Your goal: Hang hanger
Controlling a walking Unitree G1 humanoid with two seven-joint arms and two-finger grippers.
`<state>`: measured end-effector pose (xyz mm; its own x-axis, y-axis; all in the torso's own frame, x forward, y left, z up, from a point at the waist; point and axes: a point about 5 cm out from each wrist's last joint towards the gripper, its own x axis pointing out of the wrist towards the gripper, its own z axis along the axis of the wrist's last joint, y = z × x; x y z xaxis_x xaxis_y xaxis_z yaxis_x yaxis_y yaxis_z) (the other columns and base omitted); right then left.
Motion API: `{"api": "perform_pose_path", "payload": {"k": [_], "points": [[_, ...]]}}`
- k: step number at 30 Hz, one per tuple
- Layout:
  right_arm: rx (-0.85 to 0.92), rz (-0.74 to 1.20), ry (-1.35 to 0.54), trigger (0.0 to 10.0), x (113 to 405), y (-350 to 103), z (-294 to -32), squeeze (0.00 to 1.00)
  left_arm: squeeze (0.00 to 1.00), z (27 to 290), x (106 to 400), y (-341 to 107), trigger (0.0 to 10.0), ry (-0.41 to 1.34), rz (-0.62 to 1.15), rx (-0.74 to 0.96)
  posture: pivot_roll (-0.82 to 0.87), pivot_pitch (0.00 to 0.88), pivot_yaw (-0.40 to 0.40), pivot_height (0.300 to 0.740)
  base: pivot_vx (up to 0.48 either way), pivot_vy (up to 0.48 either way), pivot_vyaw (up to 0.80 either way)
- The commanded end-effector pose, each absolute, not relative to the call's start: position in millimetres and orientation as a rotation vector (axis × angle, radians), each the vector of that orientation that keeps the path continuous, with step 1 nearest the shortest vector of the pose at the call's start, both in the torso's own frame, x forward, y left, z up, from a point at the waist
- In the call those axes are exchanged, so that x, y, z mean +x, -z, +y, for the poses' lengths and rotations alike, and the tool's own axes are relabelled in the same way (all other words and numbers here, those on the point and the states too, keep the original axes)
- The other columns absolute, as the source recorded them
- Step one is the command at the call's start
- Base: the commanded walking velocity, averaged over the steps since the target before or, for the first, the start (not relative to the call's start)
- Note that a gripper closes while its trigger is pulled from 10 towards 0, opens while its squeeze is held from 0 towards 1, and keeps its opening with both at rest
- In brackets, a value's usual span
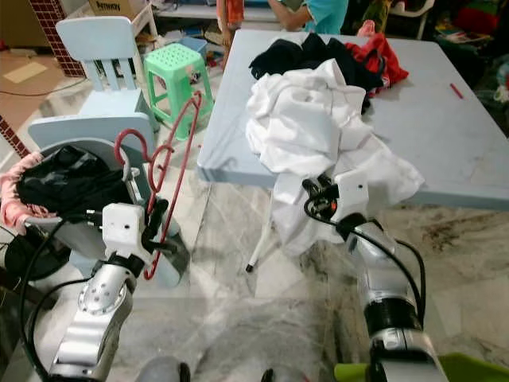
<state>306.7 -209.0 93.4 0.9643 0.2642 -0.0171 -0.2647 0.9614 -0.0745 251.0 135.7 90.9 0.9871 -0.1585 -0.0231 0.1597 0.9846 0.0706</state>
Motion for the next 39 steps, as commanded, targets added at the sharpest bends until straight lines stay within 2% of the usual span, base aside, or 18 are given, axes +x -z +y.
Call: {"api": "perform_pose_path", "payload": {"k": [1, 3, 6, 8, 14, 23, 32, 39], "points": [[-0.084, -0.023, -0.227, 10.0, 304, -98, -213, 1.0, 0.0, 139, 250, -93, 10.0, 0.157, 0.008, 0.076, 0.06, 0.0, -0.025, 0.74, 0.0, 0.0, 0.0], [-0.068, -0.017, -0.151, 10.0, 284, -87, -214, 1.0, 0.0, 143, 246, -89, 10.0, 0.155, 0.022, 0.082, 0.05, 0.0, -0.021, 0.74, 0.0, 0.0, 0.0], [-0.059, -0.005, -0.124, 10.0, 274, -80, -212, 1.0, 0.0, 145, 244, -88, 10.0, 0.157, 0.026, 0.083, 0.05, 0.0, -0.018, 0.74, 0.0, 0.0, 0.0], [-0.053, 0.01, -0.113, 10.0, 260, -70, -201, 1.0, 0.0, 146, 244, -87, 10.0, 0.163, 0.03, 0.082, 0.04, 0.0, -0.011, 0.74, 0.0, 0.0, 0.0], [-0.055, 0.009, -0.112, 10.0, 259, -71, -194, 1.0, 0.0, 146, 247, -87, 10.0, 0.166, 0.031, 0.09, 0.04, 0.0, -0.008, 0.74, 0.0, 0.0, 0.0], [-0.033, 0.032, -0.002, 10.0, 251, -68, -201, 1.0, 0.0, 155, 240, -77, 10.0, 0.149, 0.066, 0.093, 0.04, 0.0, -0.001, 0.74, 0.0, 0.0, 0.0], [-0.015, -0.005, -0.093, 10.0, 254, -77, -186, 1.0, 0.0, 150, 245, -84, 10.0, 0.175, 0.034, 0.088, 0.04, 0.0, 0.005, 0.74, 0.0, 0.0, 0.0], [-0.036, -0.02, -0.082, 10.0, 262, -83, -192, 1.0, 0.0, 145, 246, -87, 10.0, 0.187, 0.014, 0.076, 0.03, 0.0, 0.001, 0.74, 0.109, 0.0, 0.0]]}}
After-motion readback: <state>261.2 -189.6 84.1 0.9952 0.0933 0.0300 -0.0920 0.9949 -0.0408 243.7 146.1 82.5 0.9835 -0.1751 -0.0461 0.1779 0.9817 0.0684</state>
